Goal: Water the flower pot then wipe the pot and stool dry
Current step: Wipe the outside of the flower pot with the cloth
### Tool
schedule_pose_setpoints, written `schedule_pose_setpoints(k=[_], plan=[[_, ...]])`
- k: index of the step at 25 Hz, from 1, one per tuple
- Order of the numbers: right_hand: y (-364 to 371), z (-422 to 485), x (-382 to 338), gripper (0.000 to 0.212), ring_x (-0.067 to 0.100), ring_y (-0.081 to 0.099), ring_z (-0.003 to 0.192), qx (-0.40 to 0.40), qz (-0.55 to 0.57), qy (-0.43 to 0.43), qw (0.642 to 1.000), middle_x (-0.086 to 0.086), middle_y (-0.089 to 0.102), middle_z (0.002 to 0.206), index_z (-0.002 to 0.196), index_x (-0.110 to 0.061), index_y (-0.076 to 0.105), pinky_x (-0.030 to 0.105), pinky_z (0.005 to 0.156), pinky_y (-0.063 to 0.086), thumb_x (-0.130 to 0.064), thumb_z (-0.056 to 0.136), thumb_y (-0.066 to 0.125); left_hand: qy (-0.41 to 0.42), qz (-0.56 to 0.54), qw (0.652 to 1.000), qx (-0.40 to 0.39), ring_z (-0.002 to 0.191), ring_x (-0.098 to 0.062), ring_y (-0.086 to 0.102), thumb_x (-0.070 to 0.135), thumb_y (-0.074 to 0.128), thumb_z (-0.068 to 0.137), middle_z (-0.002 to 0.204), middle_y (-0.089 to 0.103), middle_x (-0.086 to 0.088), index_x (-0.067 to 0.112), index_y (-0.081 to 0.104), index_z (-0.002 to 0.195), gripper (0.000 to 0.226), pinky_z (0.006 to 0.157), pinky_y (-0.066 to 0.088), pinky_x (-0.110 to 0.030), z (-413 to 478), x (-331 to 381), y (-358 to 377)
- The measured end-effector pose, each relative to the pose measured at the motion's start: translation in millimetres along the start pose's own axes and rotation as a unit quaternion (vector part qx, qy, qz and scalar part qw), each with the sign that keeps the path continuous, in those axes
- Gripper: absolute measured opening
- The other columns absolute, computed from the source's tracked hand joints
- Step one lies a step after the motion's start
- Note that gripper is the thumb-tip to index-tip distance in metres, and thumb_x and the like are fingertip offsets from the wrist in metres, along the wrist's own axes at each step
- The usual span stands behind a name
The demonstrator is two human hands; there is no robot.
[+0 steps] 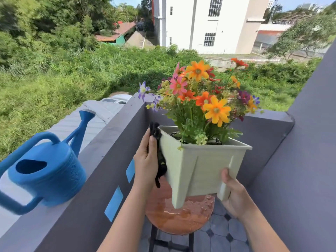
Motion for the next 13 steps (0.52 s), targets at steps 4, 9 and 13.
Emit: schedule_pose_setpoints(k=[4,9,13], plan=[[0.0,4.3,1.1,0.073,0.019,0.062,0.101,0.032,-0.023,-0.008,0.999,0.005,0.061,0.102,0.087,-0.021,0.057,0.030,0.072,0.057,-0.055,0.032,0.090,-0.091,0.020,0.996,0.003,0.123,-0.011,0.050,0.051,0.035,0.093,0.131,0.058,0.012,0.042,0.050,0.131,0.042,0.108,0.037,-0.042,-17.0,-19.8,2.5],[-0.4,10.1,1.8,0.063,0.025,0.057,0.110,0.039,-0.061,-0.049,0.996,0.001,0.063,0.104,0.085,-0.025,0.068,0.044,0.099,0.045,-0.059,0.037,0.088,-0.107,-0.087,0.989,-0.062,0.127,-0.027,0.050,0.064,0.044,0.082,0.135,0.056,0.000,0.045,0.053,0.127,0.049,0.101,0.041,-0.057,-60.3,-16.7,13.8],[-5.5,13.8,3.6,0.079,0.021,0.056,0.117,0.075,-0.095,-0.101,0.988,-0.003,0.065,0.112,0.111,-0.024,0.060,0.053,0.107,0.036,-0.058,0.045,0.086,-0.103,-0.027,0.991,-0.084,0.100,-0.019,0.058,0.048,0.042,0.093,0.108,0.067,0.007,0.046,0.061,0.106,0.023,0.087,0.046,-0.043,-41.2,-14.4,16.5]])
Point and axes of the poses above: each hand's wrist, its own z-axis towards the middle knuckle, its own y-axis out of the palm, x = y × z, the point moved 2 cm from there along z, towards the middle knuckle
